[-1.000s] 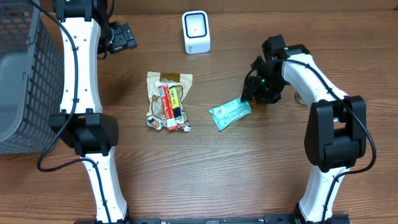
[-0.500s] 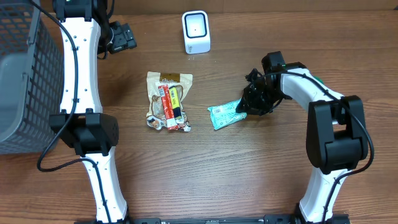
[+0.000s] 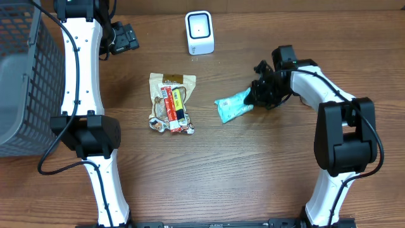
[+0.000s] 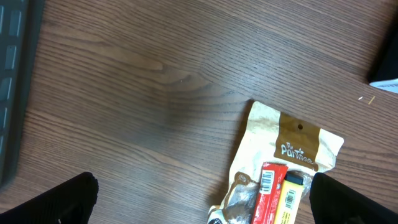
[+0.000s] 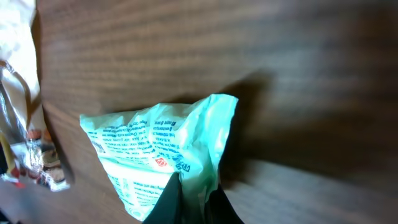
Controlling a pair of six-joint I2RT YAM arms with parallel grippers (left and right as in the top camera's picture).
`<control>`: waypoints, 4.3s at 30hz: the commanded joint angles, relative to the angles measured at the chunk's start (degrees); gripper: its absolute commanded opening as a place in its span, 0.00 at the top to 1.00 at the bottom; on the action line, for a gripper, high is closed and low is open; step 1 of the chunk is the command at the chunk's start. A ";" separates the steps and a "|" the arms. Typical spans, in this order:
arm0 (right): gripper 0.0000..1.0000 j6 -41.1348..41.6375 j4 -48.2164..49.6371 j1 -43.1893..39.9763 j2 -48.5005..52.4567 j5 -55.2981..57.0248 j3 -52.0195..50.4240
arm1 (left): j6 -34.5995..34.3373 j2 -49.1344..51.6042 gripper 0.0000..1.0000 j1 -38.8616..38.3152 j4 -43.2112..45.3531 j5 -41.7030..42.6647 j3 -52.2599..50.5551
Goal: Scan the item barcode
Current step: 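Grasp the mint-green wipes pack with the right gripper, then lift the wipes pack and hold it at the scanner window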
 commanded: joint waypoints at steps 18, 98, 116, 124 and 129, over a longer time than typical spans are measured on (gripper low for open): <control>0.44 -0.50 -0.85 -0.17 0.04 -0.31 1.40 | -0.81 0.28 0.00 -0.39 0.17 0.22 -0.13; 0.96 -28.30 12.63 10.32 3.85 34.27 41.40 | -0.81 0.28 0.00 -0.44 0.26 0.22 -0.13; 0.96 -35.08 35.93 16.11 17.35 52.65 41.38 | -0.81 0.28 0.00 -0.44 0.26 0.22 -0.13; 0.96 -35.04 35.69 16.59 17.70 51.52 41.33 | -0.81 0.28 0.00 -0.42 0.26 0.22 -0.13; 0.96 -35.01 35.39 16.72 18.25 49.53 41.29 | -0.81 0.28 0.00 -0.44 0.26 0.22 -0.13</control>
